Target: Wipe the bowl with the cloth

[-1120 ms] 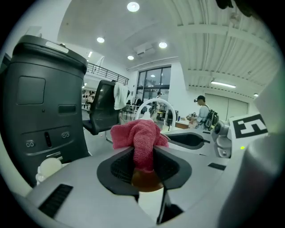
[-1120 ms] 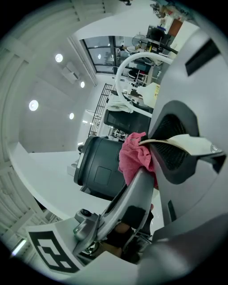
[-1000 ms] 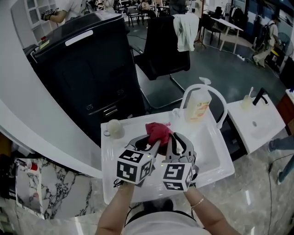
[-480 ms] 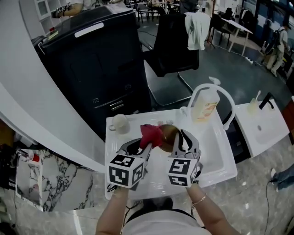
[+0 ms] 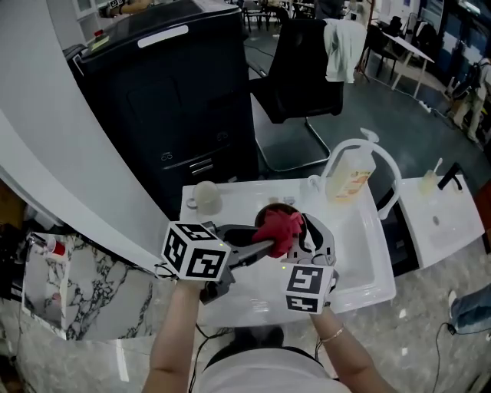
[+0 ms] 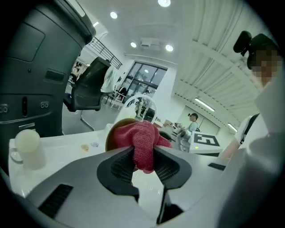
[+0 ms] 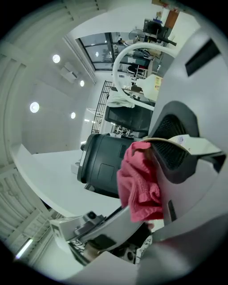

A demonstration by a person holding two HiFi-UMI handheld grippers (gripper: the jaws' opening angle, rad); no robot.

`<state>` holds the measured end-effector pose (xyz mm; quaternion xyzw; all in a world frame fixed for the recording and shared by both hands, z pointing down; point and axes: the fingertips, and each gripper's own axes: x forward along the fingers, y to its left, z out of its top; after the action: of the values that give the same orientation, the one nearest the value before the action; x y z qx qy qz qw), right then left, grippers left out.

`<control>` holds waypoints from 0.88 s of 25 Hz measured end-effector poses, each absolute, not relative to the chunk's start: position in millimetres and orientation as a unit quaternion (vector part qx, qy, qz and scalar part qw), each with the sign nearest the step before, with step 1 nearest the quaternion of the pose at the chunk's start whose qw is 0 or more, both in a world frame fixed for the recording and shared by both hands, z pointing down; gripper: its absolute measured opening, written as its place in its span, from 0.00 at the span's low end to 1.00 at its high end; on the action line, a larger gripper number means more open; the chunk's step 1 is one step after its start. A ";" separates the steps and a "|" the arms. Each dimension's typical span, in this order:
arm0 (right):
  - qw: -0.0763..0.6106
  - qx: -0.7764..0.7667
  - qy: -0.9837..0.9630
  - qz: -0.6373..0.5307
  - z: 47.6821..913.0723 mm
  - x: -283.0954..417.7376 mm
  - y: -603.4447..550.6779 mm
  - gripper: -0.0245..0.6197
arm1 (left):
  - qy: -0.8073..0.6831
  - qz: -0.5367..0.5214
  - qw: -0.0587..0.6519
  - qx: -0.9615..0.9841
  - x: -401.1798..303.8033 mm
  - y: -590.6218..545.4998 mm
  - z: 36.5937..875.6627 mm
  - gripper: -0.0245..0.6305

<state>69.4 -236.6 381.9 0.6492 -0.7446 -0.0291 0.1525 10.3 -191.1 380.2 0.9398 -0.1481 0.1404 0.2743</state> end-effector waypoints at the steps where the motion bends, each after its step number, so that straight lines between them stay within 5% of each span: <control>1: 0.148 0.646 -0.748 -0.031 379.5 67.0 -235.2 0.06 | -0.143 0.150 0.277 0.938 11.6 -193.8 384.4 0.22; 22: 0.166 0.652 -0.739 -0.025 399.8 59.7 -243.4 0.06 | -0.381 0.317 0.099 0.863 -5.6 -231.3 427.2 0.22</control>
<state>59.7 -243.4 399.8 0.6520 -0.7394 -0.0250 0.1663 -5.6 -231.3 427.2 0.8630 -0.3806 0.3171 0.0990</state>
